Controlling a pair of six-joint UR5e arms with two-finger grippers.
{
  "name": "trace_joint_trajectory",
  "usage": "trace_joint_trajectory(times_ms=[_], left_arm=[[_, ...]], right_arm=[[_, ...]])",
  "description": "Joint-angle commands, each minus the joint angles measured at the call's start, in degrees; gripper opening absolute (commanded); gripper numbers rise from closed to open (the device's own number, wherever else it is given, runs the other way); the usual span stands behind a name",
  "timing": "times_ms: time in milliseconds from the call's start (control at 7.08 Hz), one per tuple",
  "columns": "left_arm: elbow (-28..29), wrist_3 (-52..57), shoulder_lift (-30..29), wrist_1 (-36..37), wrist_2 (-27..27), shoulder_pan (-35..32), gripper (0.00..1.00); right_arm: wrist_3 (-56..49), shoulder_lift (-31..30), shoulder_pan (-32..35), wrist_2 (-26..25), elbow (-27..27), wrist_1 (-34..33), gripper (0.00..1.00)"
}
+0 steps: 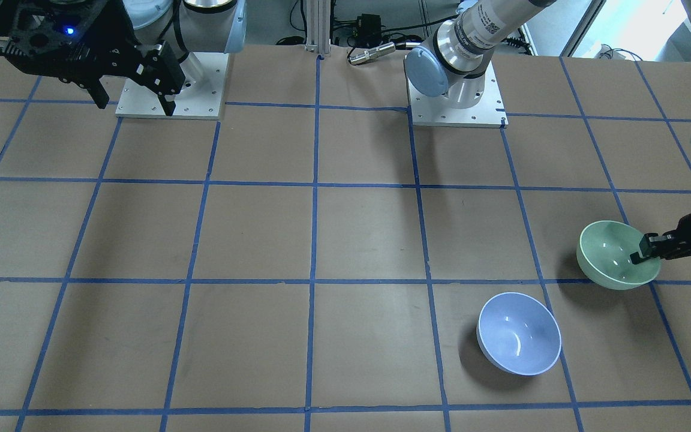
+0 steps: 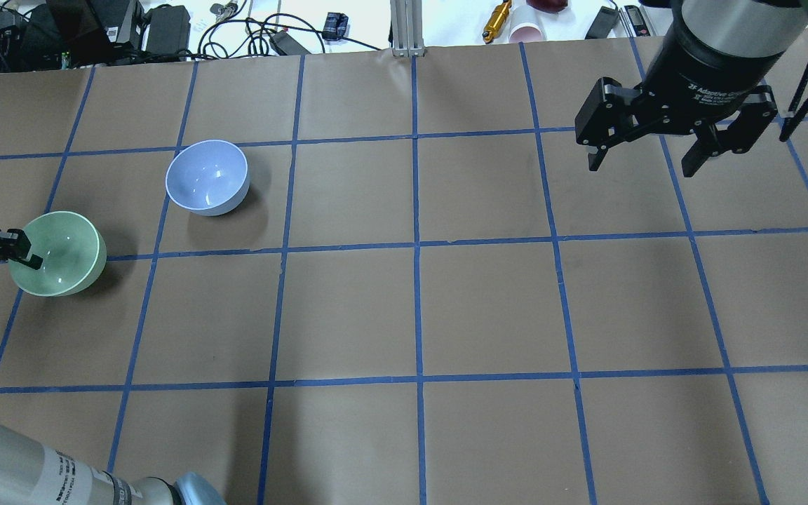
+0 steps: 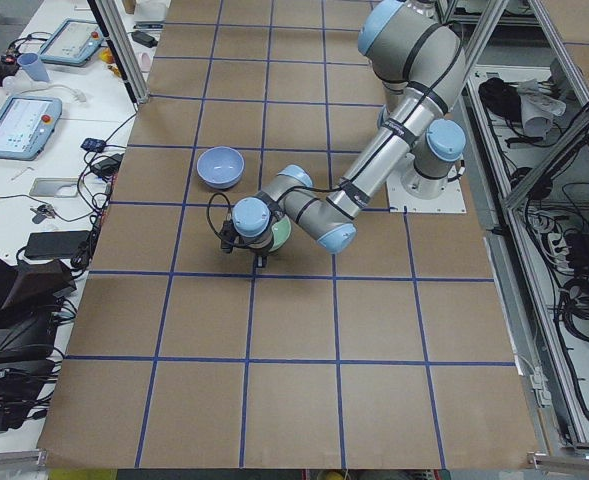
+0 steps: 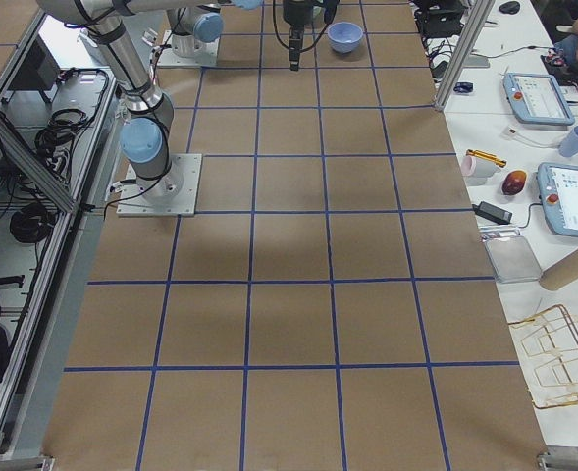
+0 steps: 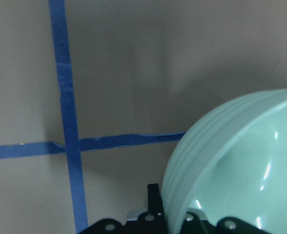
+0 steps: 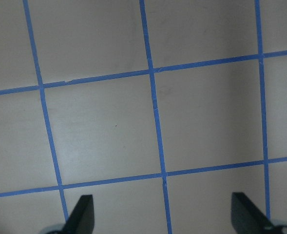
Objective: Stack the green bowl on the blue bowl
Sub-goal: 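Lift the green bowl and carry it over the light blue bowl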
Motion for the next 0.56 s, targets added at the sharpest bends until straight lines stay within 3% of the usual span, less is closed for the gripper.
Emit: trace_joint_trajectory(times_ms=[0, 424], left_arm=[[5.7, -3.4, 0.6, -7.3, -0.2, -2.4, 0.0], [8.9, -9.9, 1.7, -11.4, -2.4, -6.2, 0.0]], right_arm=[[0.0, 0.0, 0.0, 0.0, 0.0, 0.0, 1.0], [0.0, 0.0, 0.0, 0.0, 0.0, 0.0, 1.0]])
